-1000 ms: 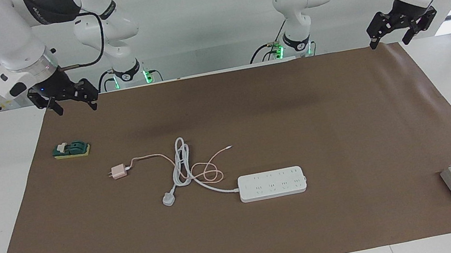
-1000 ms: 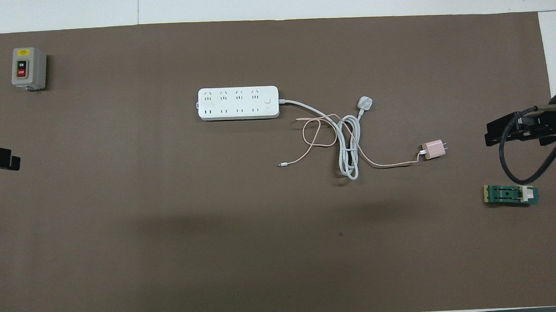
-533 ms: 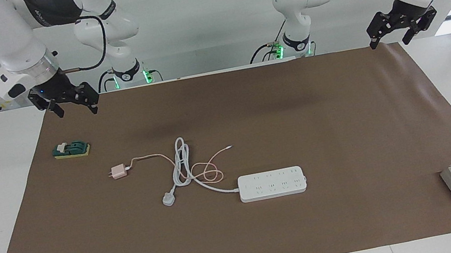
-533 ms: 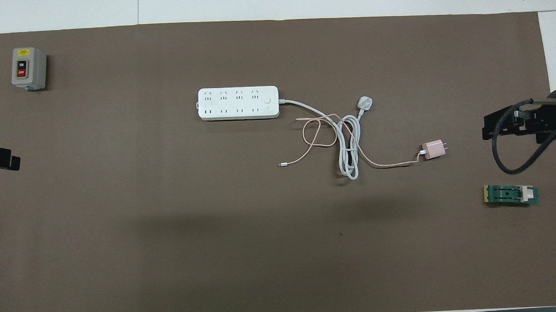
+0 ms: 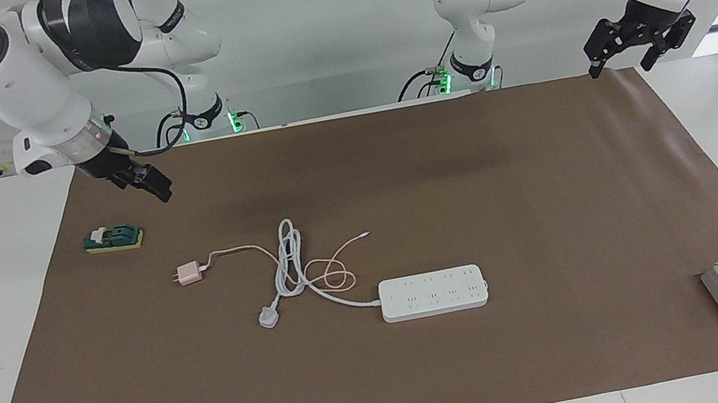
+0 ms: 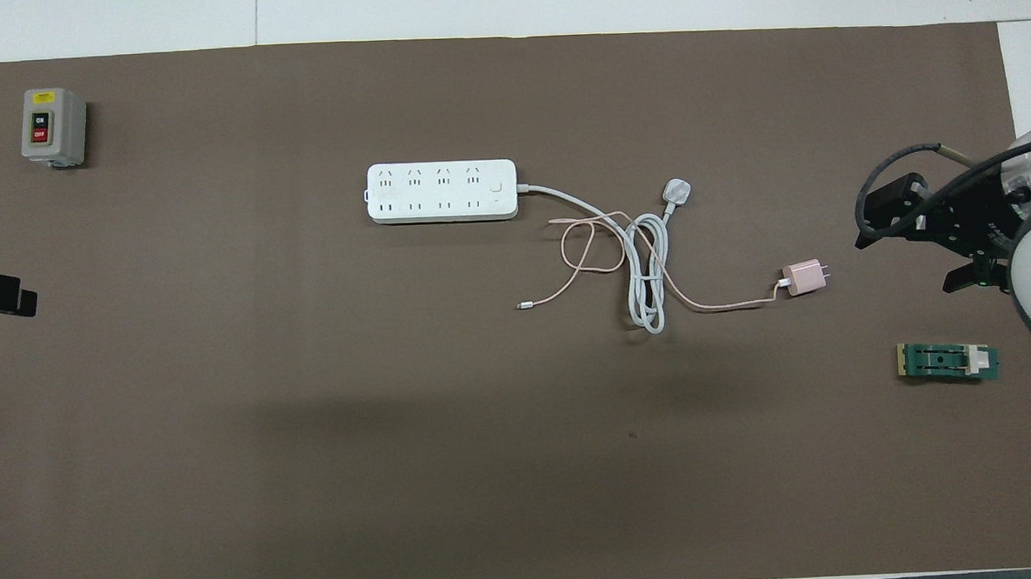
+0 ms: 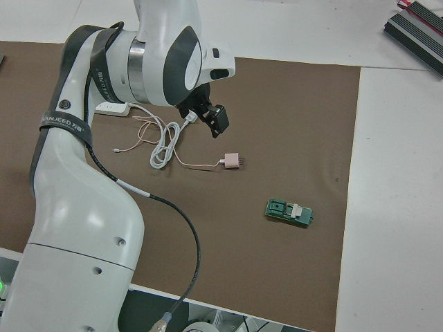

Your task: Plug charger into power strip

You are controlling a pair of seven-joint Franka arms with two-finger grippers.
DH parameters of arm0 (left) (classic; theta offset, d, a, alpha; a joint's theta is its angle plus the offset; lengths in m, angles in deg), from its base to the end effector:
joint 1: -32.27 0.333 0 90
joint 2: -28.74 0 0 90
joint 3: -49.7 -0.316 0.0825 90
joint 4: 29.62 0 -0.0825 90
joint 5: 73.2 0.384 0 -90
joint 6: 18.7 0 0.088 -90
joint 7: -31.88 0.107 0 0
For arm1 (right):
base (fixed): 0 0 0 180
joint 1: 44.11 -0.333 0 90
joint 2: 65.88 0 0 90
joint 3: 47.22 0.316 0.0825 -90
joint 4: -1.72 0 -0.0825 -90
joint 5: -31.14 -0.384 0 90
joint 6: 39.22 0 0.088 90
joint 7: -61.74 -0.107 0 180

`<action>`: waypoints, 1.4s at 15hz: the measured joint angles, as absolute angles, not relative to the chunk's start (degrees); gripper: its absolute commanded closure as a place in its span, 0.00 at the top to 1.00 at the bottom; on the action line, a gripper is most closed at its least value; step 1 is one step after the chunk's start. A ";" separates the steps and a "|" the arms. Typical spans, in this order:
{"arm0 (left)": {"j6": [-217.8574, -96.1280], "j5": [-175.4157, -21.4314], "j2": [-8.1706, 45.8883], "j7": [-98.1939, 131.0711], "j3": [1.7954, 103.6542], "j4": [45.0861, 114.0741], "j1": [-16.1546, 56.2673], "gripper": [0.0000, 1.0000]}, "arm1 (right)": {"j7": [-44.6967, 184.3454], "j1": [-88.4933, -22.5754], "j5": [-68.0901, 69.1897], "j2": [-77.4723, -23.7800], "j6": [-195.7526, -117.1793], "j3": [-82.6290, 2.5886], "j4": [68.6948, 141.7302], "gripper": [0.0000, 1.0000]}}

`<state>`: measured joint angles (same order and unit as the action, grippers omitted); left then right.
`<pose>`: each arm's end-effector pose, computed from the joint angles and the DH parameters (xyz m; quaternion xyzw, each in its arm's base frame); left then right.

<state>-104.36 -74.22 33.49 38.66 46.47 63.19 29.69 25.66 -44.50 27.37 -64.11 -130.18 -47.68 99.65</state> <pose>0.5205 0.0052 0.6396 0.9983 -0.0541 -0.0202 0.0126 0.5554 0.0063 0.5440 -0.9464 0.3121 0.0825 0.0075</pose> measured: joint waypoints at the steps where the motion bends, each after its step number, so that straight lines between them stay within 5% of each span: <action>1: -103.46 -74.22 33.53 38.66 46.45 63.20 29.69 1.00 | 22.05 -44.51 27.34 -62.98 -131.74 -47.67 99.73 1.00; 8: -104.89 -91.12 34.41 37.62 46.68 65.55 29.62 1.00 | 3.33 -45.43 27.18 -55.59 -141.56 -47.59 104.29 1.00; 14: -117.03 -119.17 34.67 40.71 47.05 80.33 29.53 1.00 | 2.51 -43.18 27.18 -52.87 -146.25 -47.90 108.36 1.00; 21: -120.06 -147.21 26.18 57.35 47.45 87.01 27.57 1.00 | 2.48 -43.26 27.18 -51.64 -148.97 -47.77 109.71 1.00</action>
<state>-120.06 -147.21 26.18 57.35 47.45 87.01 27.57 2.48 -43.26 27.18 -51.64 -148.97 -47.77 109.71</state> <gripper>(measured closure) 0.000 0.000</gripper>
